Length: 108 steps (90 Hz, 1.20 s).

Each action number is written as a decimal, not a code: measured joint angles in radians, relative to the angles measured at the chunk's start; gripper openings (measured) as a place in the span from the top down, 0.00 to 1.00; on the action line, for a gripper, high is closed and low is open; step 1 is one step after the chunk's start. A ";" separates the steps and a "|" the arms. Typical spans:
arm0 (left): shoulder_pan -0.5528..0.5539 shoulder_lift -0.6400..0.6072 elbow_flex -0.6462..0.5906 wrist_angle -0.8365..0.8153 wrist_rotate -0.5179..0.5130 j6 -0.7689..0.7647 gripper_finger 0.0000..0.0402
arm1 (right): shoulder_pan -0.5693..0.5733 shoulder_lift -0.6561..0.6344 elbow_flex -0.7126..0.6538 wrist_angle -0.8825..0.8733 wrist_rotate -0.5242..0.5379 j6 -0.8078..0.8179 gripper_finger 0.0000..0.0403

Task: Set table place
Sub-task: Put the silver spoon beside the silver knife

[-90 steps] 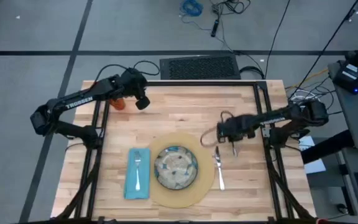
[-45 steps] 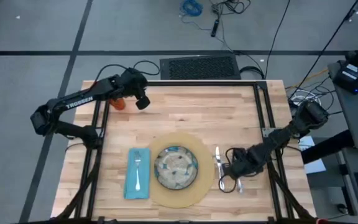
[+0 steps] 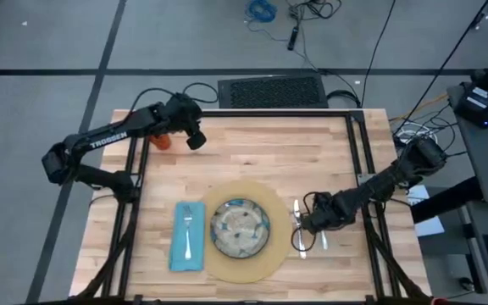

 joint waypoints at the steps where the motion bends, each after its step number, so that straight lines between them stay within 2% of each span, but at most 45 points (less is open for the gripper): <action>1: 0.000 0.000 0.000 0.000 0.000 0.000 0.88 | -0.004 0.000 0.000 0.004 0.000 -0.004 1.00; 68: -0.001 0.000 0.000 -0.024 0.000 0.000 0.88 | 0.015 0.021 0.003 0.092 -0.010 0.025 1.00; 108: -0.001 0.000 0.000 -0.024 0.000 0.001 0.88 | 0.014 0.022 0.003 0.105 -0.004 0.006 0.79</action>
